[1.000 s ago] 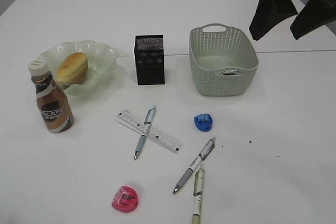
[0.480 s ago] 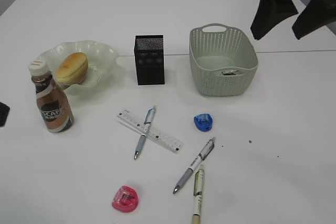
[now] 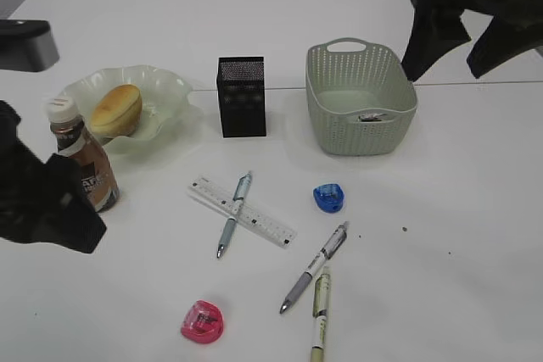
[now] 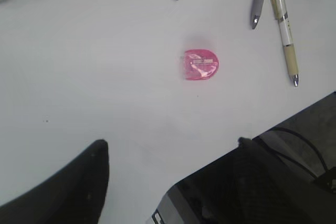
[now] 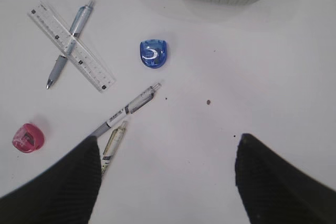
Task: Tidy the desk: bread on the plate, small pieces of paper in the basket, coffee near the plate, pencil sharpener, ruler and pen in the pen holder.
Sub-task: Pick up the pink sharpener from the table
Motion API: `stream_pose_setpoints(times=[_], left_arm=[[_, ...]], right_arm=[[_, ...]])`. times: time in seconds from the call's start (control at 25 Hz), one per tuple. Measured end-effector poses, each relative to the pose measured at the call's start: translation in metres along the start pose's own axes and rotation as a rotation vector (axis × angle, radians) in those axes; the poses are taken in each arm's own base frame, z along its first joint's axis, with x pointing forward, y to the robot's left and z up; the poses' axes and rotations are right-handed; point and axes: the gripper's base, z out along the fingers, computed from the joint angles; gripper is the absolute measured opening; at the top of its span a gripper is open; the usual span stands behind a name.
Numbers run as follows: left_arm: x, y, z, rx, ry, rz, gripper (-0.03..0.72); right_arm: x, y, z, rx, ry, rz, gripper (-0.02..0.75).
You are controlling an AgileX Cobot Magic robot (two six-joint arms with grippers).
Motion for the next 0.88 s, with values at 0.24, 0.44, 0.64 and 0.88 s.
stream_pose_setpoints(times=[0.24, 0.44, 0.64, 0.88], left_arm=[[-0.02, -0.02, 0.026, -0.008, 0.122, -0.002, 0.55], [-0.025, -0.038, 0.064, -0.028, 0.242, 0.033, 0.549], [-0.027, -0.043, 0.1, -0.047, 0.302, 0.021, 0.549], [-0.035, -0.044, 0.129, -0.059, 0.323, 0.013, 0.549]], right_arm=[[-0.005, -0.002, 0.022, -0.005, 0.055, 0.01, 0.583], [-0.007, -0.002, 0.033, -0.013, 0.082, 0.012, 0.582], [-0.007, -0.002, 0.033, -0.014, 0.083, 0.007, 0.583], [-0.007, -0.002, 0.033, -0.018, 0.083, 0.005, 0.583]])
